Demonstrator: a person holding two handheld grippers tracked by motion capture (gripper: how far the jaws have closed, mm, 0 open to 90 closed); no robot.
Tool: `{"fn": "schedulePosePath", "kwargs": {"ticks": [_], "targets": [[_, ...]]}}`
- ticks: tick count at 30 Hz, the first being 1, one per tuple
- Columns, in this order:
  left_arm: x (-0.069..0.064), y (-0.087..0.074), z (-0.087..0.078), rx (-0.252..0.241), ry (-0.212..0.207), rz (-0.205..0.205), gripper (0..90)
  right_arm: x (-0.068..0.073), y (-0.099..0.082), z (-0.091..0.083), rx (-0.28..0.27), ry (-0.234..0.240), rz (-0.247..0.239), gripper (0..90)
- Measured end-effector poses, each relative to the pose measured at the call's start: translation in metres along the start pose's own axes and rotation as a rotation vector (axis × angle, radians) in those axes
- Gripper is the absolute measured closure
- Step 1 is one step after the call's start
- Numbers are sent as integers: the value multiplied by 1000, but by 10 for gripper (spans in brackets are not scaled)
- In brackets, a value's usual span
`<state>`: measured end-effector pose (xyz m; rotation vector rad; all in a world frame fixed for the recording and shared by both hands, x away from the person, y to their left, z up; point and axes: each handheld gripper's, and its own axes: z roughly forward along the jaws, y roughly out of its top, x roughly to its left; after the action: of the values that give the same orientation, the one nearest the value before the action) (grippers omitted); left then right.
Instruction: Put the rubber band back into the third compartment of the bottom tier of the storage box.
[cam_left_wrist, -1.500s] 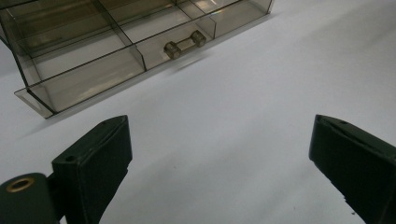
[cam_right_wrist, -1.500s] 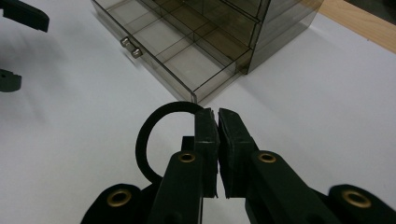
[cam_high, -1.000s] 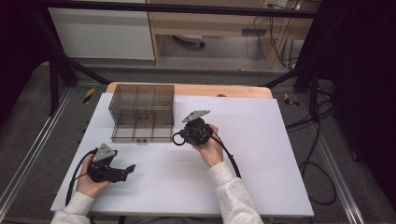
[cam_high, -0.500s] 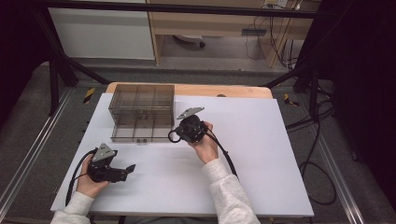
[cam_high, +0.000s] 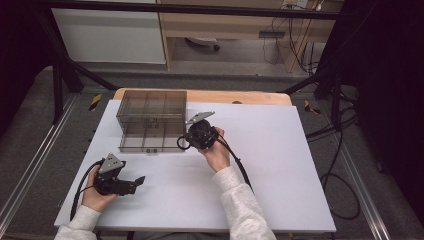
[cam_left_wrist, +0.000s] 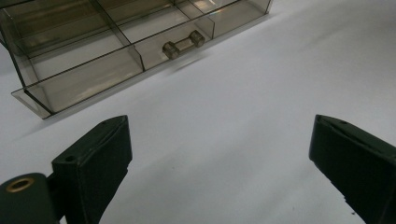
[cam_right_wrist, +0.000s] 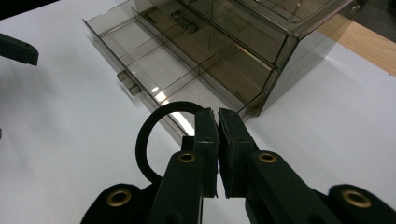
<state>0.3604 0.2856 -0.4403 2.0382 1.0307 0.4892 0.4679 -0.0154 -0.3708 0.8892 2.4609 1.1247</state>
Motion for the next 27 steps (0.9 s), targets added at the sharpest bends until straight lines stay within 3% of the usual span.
{"fn": "schedulePosePath", "kwargs": {"ticks": [27], "targets": [[1, 0, -1, -5, -5, -3, 57, -3, 15, 26, -2, -10, 13, 868]]}}
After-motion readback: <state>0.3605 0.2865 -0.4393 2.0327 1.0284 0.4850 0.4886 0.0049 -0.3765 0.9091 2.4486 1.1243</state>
